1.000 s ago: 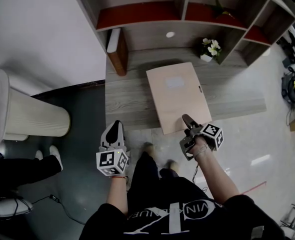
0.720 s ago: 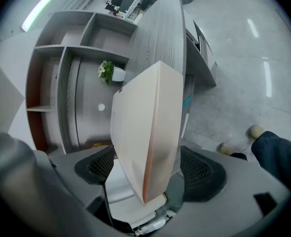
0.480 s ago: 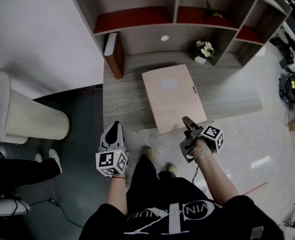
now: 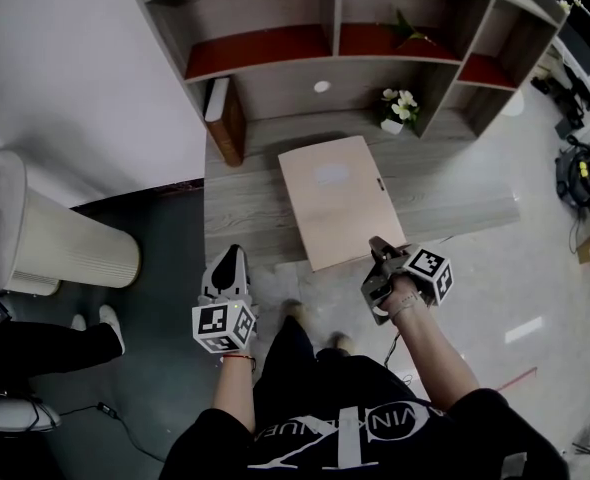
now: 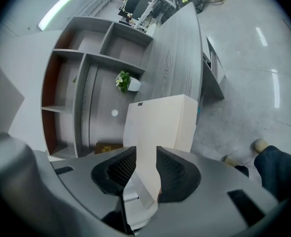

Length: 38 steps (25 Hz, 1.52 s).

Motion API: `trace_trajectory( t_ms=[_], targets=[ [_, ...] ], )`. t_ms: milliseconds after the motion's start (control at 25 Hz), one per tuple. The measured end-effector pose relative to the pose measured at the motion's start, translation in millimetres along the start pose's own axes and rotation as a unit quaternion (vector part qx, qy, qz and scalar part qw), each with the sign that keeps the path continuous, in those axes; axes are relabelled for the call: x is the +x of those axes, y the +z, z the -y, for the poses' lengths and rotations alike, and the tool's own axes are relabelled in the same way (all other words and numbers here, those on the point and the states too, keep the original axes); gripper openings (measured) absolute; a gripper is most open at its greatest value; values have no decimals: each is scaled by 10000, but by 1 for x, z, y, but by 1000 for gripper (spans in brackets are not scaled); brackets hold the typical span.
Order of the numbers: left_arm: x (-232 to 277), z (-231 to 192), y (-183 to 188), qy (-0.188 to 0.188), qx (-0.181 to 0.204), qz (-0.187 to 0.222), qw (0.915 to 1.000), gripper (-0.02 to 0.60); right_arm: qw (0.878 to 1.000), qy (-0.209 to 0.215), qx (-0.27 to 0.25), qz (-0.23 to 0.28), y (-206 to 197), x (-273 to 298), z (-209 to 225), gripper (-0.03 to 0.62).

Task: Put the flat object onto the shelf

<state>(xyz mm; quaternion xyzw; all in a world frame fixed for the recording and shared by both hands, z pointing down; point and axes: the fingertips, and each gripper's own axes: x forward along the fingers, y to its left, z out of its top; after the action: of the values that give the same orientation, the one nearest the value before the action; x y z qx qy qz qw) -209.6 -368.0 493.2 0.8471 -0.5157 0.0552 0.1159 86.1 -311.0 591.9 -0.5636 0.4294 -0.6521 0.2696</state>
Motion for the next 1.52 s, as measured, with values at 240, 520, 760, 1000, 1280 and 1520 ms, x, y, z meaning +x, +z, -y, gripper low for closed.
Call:
trace_trajectory(
  t_ms=[240, 520, 760, 1000, 1280, 1520],
  targets=[
    [-3, 0, 10, 31, 24, 101, 9999, 18, 9973, 581, -435, -127, 2, 1, -34, 15],
    [-8, -4, 24, 88, 41, 275, 9996, 18, 9745, 1324, -1791, -282, 0, -1, -88, 11],
    [-12, -14, 39, 189, 102, 437, 9988, 19, 9119, 1533, -3798, -252, -1, -9, -130, 9],
    [-16, -21, 54, 251, 108, 536, 9982, 18, 8306, 1563, -5344, -24, -3, -18, -144, 9],
    [-21, -23, 69, 255, 207, 650, 9973, 18, 7841, 1857, -5916, 271, -9, -31, -166, 9],
    [-23, -23, 84, 245, 328, 778, 9961, 18, 7395, 2149, -6346, 650, -11, -46, -187, 9]
  ],
)
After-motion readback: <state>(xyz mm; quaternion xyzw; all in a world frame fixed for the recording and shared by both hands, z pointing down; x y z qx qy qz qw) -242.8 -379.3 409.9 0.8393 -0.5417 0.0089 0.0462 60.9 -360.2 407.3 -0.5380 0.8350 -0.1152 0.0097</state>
